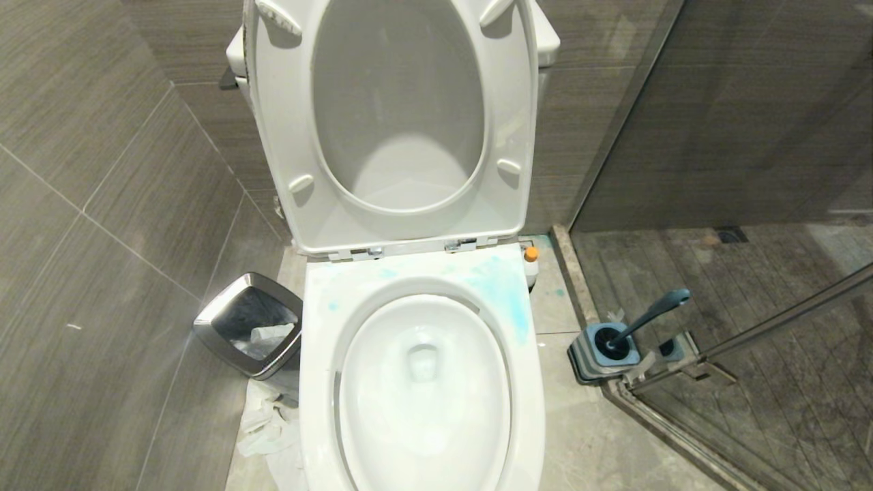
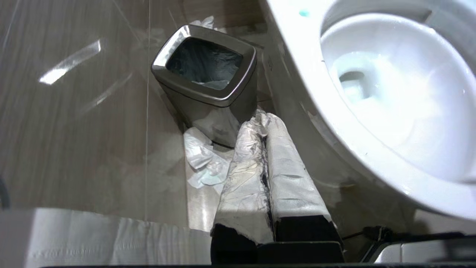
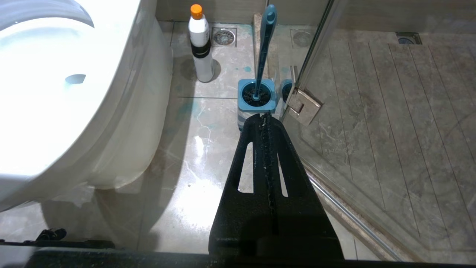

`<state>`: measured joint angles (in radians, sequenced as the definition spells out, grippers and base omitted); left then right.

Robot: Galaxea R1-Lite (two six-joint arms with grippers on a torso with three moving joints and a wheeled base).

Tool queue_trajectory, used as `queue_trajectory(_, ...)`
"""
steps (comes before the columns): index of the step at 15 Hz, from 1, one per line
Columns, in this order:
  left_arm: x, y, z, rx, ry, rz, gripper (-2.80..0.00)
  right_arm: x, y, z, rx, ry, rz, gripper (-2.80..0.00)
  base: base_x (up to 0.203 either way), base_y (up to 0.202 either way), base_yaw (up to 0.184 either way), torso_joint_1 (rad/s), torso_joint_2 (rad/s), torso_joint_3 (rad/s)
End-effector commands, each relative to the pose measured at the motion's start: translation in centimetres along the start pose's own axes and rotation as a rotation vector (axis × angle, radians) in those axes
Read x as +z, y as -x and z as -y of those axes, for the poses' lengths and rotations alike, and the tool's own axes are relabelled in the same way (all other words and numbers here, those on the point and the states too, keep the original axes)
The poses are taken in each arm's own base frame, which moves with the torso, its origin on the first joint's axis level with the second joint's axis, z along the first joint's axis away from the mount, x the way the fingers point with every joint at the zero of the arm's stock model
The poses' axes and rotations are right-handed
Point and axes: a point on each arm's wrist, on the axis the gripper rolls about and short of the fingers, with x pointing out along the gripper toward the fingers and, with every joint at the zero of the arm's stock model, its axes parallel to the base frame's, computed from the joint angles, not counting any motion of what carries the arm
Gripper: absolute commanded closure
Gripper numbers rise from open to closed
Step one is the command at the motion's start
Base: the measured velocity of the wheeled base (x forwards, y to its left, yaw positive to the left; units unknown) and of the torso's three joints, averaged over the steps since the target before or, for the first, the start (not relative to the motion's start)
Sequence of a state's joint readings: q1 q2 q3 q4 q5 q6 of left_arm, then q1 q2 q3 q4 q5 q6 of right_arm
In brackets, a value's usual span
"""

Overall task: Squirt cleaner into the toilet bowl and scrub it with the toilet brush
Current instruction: Pour in the cleaning agent

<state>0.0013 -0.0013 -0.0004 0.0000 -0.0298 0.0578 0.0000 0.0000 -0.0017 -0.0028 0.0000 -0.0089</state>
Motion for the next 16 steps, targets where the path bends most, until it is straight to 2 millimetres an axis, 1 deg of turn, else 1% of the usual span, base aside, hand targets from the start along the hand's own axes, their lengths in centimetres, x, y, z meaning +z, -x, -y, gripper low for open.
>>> queue_trajectory(1, 0.00, -0.01, -0.05, 0.022, 0.040, -0.001, 0.00, 0.00, 0.00, 0.00, 0.000, 0.000, 0.000, 0.00, 0.000, 0.000, 0.000, 0.000, 0.00, 0.000)
queue_trajectory(16, 0.00, -0.01, -0.07, 0.030, 0.052, -0.001, 0.00, 0.00, 0.00, 0.00, 0.000, 0.000, 0.000, 0.00, 0.000, 0.000, 0.000, 0.000, 0.00, 0.000)
